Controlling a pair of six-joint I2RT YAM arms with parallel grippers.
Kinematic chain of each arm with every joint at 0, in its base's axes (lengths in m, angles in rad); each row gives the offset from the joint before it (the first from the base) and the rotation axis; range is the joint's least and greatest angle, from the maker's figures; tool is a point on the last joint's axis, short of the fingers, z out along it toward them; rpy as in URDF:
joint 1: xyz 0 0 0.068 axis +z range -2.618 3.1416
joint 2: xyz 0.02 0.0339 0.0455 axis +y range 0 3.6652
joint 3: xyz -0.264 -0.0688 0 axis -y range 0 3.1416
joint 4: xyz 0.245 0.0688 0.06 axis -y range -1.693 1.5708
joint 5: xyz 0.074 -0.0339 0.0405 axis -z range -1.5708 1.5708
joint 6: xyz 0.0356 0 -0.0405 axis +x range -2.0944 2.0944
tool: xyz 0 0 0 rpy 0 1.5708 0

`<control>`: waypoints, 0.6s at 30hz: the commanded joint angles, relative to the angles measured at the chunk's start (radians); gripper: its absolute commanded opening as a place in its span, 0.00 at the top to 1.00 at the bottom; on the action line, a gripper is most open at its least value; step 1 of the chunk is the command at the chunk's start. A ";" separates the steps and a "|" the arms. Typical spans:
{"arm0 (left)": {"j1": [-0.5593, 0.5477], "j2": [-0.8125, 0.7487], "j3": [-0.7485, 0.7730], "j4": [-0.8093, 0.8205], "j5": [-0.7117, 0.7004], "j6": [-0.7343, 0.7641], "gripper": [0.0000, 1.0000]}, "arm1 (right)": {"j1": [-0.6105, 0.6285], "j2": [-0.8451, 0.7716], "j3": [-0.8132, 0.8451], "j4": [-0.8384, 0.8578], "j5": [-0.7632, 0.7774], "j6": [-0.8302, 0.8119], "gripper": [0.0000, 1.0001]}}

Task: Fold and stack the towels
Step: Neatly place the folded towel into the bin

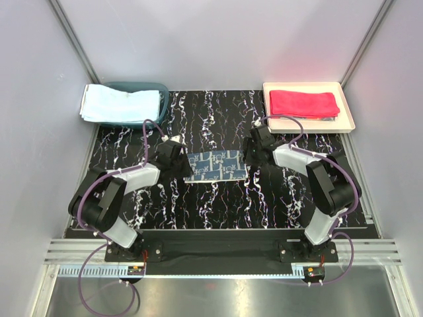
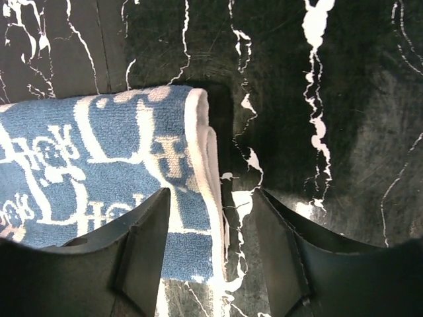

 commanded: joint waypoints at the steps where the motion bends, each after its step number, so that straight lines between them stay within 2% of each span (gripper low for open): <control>1: -0.003 -0.005 0.032 -0.006 -0.003 0.016 0.76 | 0.019 -0.010 -0.012 0.039 -0.015 0.000 0.40; 9: -0.003 0.000 0.040 -0.007 0.000 0.015 0.76 | 0.053 0.032 -0.006 0.042 -0.032 0.003 0.39; 18: -0.008 -0.008 0.052 -0.026 -0.005 0.015 0.76 | 0.099 0.090 0.055 -0.081 0.114 0.014 0.52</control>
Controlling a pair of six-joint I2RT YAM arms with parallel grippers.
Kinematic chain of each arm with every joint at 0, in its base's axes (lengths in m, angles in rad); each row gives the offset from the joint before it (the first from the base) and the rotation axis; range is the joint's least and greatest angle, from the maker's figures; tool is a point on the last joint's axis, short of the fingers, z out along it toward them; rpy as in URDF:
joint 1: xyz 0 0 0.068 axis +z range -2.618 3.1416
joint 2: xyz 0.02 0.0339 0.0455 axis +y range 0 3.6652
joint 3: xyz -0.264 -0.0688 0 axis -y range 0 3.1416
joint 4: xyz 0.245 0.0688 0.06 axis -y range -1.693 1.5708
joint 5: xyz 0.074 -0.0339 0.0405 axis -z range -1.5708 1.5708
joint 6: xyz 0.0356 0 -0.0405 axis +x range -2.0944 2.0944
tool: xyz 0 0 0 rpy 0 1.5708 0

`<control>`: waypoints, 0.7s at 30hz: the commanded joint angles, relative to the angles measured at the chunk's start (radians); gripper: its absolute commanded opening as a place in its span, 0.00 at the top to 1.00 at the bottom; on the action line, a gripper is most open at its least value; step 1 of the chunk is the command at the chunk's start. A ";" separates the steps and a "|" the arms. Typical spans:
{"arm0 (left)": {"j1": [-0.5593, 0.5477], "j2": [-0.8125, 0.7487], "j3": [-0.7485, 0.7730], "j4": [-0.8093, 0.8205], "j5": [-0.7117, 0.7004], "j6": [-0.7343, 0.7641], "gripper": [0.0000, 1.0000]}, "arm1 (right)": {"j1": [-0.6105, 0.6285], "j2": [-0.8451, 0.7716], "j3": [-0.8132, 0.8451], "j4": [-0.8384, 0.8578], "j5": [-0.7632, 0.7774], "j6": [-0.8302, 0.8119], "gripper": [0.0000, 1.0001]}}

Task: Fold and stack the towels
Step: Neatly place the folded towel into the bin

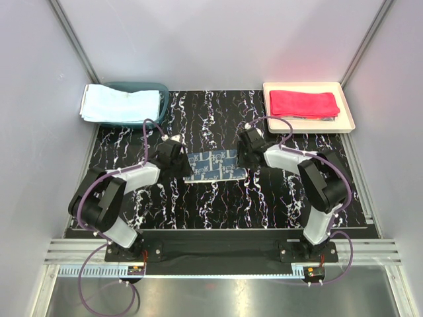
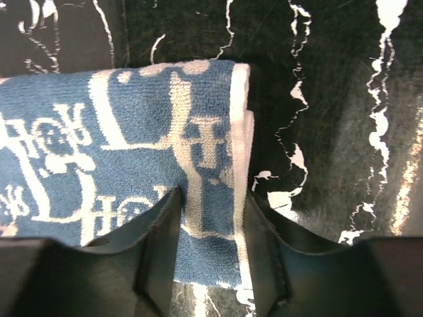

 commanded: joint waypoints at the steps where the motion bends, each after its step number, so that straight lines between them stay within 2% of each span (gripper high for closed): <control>1: -0.005 -0.006 0.043 -0.014 -0.005 0.013 0.76 | 0.029 0.035 0.026 -0.095 0.088 0.009 0.55; 5: -0.019 -0.030 0.065 -0.034 -0.005 0.007 0.76 | 0.062 0.065 0.055 -0.148 0.146 0.003 0.78; 10: -0.039 -0.107 0.129 -0.107 -0.011 -0.001 0.76 | 0.083 0.092 0.084 -0.199 0.185 -0.011 0.97; 12: -0.042 -0.139 0.181 -0.161 -0.006 -0.001 0.76 | 0.086 0.094 0.093 -0.219 0.203 -0.018 1.00; 16: -0.040 -0.289 0.284 -0.273 0.005 0.008 0.75 | 0.086 0.083 0.171 -0.303 0.309 -0.078 1.00; 21: -0.040 -0.437 0.388 -0.445 -0.011 0.044 0.73 | 0.080 0.160 0.429 -0.441 0.528 -0.213 1.00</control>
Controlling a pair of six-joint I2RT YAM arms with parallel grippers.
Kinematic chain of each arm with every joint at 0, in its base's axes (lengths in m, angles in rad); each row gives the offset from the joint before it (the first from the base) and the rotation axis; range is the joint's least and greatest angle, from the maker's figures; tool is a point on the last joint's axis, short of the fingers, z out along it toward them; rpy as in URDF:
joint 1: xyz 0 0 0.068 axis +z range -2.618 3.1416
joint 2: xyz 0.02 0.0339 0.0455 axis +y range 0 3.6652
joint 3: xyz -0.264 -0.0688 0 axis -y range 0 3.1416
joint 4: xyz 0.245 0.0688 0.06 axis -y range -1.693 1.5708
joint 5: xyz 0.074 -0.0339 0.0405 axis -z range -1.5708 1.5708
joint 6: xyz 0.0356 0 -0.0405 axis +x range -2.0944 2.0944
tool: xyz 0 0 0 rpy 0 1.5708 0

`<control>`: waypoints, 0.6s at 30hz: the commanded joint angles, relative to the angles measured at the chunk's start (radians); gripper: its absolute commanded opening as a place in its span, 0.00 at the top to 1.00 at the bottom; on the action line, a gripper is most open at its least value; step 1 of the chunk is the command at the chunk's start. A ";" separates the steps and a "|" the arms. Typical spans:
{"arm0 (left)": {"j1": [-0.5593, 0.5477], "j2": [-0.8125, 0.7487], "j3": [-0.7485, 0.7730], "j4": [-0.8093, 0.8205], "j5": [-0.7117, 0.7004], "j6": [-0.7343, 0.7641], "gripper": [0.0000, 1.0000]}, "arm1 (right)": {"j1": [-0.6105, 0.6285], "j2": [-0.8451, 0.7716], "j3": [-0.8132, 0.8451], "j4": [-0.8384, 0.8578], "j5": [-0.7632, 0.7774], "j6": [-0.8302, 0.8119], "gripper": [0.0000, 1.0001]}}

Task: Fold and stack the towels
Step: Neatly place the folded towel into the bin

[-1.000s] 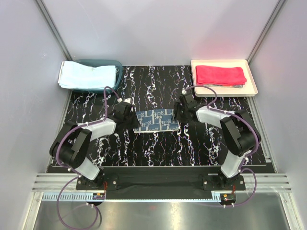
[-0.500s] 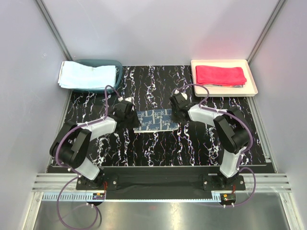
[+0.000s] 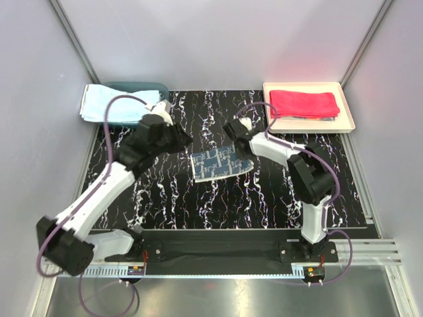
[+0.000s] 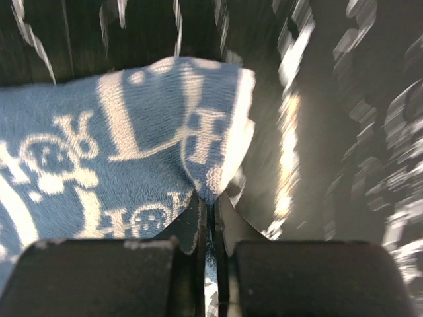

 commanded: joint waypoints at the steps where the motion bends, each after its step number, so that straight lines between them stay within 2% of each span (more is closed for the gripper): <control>1: -0.002 -0.104 0.085 -0.139 -0.010 0.051 0.72 | -0.005 0.076 0.188 -0.118 0.221 -0.152 1.00; 5: 0.000 -0.209 0.092 -0.254 -0.036 0.113 0.71 | -0.026 0.184 0.400 -0.174 0.336 -0.250 1.00; 8: 0.001 -0.247 0.088 -0.305 -0.048 0.148 0.71 | -0.062 0.251 0.500 -0.164 0.377 -0.318 1.00; 18: 0.004 -0.306 0.028 -0.358 -0.068 0.249 0.71 | -0.217 0.462 0.846 -0.101 0.451 -0.558 1.00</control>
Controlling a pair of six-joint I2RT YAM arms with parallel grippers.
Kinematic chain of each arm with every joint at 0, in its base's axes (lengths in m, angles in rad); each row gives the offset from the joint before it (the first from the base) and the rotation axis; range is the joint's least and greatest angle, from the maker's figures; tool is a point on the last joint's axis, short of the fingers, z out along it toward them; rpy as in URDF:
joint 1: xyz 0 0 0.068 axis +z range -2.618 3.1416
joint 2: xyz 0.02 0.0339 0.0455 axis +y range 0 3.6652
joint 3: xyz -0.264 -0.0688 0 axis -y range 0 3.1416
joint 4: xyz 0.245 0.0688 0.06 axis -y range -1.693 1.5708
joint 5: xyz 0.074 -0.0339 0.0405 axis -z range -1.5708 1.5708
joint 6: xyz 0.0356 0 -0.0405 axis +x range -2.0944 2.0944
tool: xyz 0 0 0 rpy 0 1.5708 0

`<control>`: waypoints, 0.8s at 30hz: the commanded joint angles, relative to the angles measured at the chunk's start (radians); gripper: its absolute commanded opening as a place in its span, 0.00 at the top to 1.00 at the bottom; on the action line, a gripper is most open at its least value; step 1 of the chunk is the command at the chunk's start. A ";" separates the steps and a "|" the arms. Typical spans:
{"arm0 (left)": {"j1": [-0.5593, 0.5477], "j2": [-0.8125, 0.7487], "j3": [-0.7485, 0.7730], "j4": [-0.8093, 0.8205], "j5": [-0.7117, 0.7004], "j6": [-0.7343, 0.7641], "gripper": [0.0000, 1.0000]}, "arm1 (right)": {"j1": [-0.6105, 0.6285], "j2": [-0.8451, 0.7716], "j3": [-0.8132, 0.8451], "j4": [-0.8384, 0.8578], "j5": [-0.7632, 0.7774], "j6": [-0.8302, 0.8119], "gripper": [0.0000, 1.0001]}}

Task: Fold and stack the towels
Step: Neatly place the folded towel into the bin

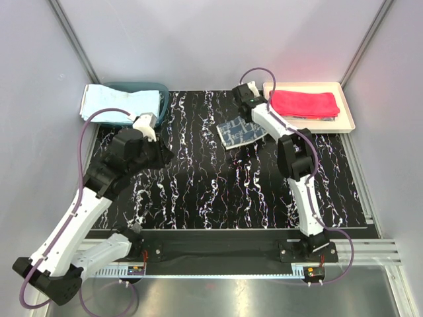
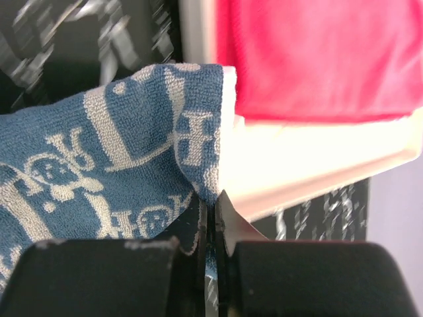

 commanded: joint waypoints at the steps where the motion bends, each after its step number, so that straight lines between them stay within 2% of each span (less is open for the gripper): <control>1: 0.002 -0.006 -0.026 -0.014 -0.017 0.064 0.71 | -0.043 0.067 0.139 0.047 0.103 -0.140 1.00; 4: 0.004 0.010 -0.040 -0.002 -0.026 0.087 0.71 | -0.089 0.137 0.329 0.037 0.117 -0.195 1.00; 8: 0.004 0.039 -0.044 0.020 -0.022 0.116 0.71 | -0.123 0.208 0.469 0.124 0.129 -0.307 1.00; 11: 0.005 0.040 -0.055 0.038 -0.026 0.141 0.71 | -0.143 0.240 0.514 0.216 0.151 -0.416 1.00; 20: 0.010 0.019 -0.115 0.087 -0.078 0.178 0.71 | -0.213 0.207 0.479 0.367 0.104 -0.552 1.00; 24: 0.014 0.000 -0.130 0.090 -0.104 0.181 0.71 | -0.250 0.150 0.410 0.362 0.059 -0.508 1.00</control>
